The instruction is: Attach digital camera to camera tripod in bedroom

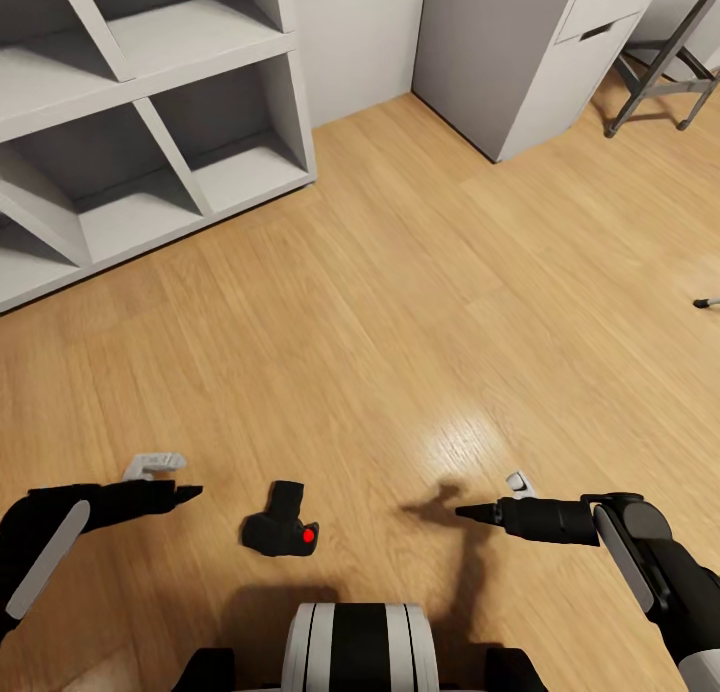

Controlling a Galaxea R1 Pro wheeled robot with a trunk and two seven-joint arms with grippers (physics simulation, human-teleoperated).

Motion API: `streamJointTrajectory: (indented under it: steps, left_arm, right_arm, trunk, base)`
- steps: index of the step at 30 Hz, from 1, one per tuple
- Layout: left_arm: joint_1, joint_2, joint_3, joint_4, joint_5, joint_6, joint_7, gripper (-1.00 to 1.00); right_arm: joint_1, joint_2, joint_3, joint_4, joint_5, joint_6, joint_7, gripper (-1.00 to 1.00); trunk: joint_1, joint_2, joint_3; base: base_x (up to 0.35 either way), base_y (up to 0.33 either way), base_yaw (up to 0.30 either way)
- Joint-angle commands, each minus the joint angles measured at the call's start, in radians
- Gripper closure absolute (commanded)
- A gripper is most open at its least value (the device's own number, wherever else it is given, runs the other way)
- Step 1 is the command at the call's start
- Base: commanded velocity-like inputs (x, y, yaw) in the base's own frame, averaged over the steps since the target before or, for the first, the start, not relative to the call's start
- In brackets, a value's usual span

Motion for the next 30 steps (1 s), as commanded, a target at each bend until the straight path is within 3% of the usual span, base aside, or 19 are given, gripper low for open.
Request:
streamJointTrajectory:
  steps: [1, 8, 15, 19, 24, 28, 30]
  left_arm:
    - [0.000, 0.000, -0.008, -0.002, -0.019, -0.010, -0.004, -1.00]
    - [0.000, 0.003, -0.105, -0.002, -0.131, -0.170, -0.008, -1.00]
    - [0.000, 0.003, -0.150, 0.002, -0.222, -0.263, -0.018, -1.00]
    - [0.000, -0.006, -0.153, 0.003, -0.260, -0.276, -0.017, -1.00]
    - [0.000, -0.012, -0.156, 0.002, -0.274, -0.290, -0.021, -1.00]
    - [0.000, -0.011, -0.197, 0.001, -0.282, -0.324, -0.027, -1.00]
    - [0.000, -0.001, -0.255, 0.002, -0.297, -0.361, -0.039, -1.00]
  right_arm:
    - [0.000, 0.000, -0.001, 0.000, 0.002, 0.003, 0.002, -1.00]
    - [0.000, 0.000, -0.001, 0.000, 0.001, 0.003, -0.010, -1.00]
    - [0.000, 0.000, -0.001, 0.000, 0.001, 0.003, -0.012, -1.00]
    - [0.000, 0.000, -0.001, 0.000, 0.001, 0.003, -0.012, -1.00]
    - [0.000, 0.000, -0.001, 0.000, 0.001, 0.003, -0.013, -1.00]
    - [0.000, -0.001, -0.002, 0.000, 0.001, 0.003, -0.013, -1.00]
    - [0.000, 0.000, -0.002, 0.001, 0.001, 0.003, -0.013, -1.00]
  trunk:
    - [0.000, 0.000, -0.001]
    - [0.000, 0.000, -0.001]
    - [0.000, 0.000, -0.001]
    - [0.000, 0.000, -0.001]
    - [0.000, 0.000, -0.001]
    - [0.000, 0.000, -0.001]
    - [0.000, 0.000, -0.001]
  base:
    - [0.000, 0.000, 0.000]
    - [0.000, 0.000, 0.000]
    - [0.000, 0.000, 0.000]
    - [0.000, 0.000, 0.000]
    - [0.000, 0.000, 0.000]
    - [0.000, 0.000, 0.000]
    - [0.000, 0.000, 0.000]
